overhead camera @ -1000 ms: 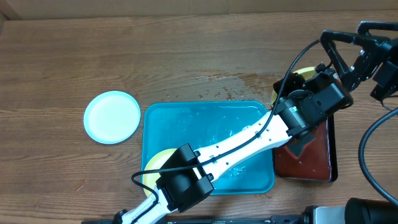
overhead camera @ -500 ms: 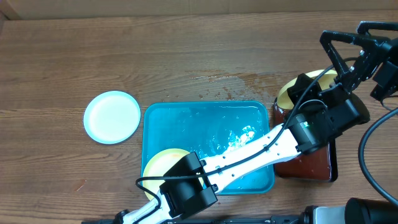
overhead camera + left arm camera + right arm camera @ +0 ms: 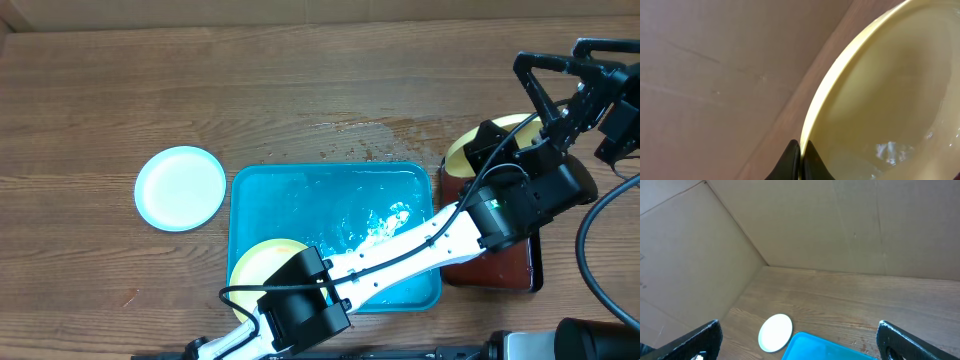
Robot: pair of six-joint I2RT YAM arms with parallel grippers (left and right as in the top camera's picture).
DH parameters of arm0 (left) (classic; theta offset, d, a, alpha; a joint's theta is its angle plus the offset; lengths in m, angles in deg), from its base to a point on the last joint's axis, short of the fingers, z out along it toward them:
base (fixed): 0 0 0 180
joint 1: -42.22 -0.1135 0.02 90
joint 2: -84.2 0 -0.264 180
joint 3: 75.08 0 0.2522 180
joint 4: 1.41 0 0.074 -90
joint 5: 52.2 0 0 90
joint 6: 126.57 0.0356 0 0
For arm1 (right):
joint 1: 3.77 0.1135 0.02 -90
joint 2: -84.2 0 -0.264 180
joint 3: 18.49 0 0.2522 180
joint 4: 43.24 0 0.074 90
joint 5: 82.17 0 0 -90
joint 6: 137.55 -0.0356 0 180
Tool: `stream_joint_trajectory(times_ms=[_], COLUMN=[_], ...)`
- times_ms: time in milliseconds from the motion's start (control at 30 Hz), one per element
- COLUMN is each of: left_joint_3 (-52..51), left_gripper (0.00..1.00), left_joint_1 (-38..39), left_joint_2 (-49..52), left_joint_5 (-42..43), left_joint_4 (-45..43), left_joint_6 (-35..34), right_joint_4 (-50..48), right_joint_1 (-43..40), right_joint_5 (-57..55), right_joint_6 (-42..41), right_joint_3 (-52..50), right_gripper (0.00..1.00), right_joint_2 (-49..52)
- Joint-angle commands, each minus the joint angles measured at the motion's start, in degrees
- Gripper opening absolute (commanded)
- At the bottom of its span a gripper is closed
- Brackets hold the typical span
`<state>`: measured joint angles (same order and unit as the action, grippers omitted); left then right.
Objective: Clean dirty plates on tray and stack at the side
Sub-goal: 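Hold the yellow plate over the dark tray to drain it, then carry the yellow plate left and stack it on the white plate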
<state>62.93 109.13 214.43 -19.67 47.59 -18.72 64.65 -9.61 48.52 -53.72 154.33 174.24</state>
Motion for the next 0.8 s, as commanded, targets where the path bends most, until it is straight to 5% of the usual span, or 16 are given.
stream_joint_trajectory(times_ms=[0, 333, 767], left_joint_3=[1.55, 4.44, 4.48], left_gripper=[0.04, 0.04, 0.05], left_joint_1=[0.28, -3.85, -32.96], left_joint_2=[-0.07, -2.84, -10.36], left_joint_5=[3.04, 22.75, 58.10], left_joint_4=[4.17, 21.00, 33.27], left_joint_6=[-6.86, -27.63, -44.15], right_joint_4=[0.15, 1.38, 2.91], right_joint_1=[0.26, 0.26, 0.26], right_joint_5=[0.59, 0.55, -1.29], right_joint_6=[0.44, 0.44, -0.48], right_joint_3=[1.14, 1.07, -1.84], right_gripper=[1.00, 1.00, 1.00], right_joint_2=[-0.68, -0.66, 0.74])
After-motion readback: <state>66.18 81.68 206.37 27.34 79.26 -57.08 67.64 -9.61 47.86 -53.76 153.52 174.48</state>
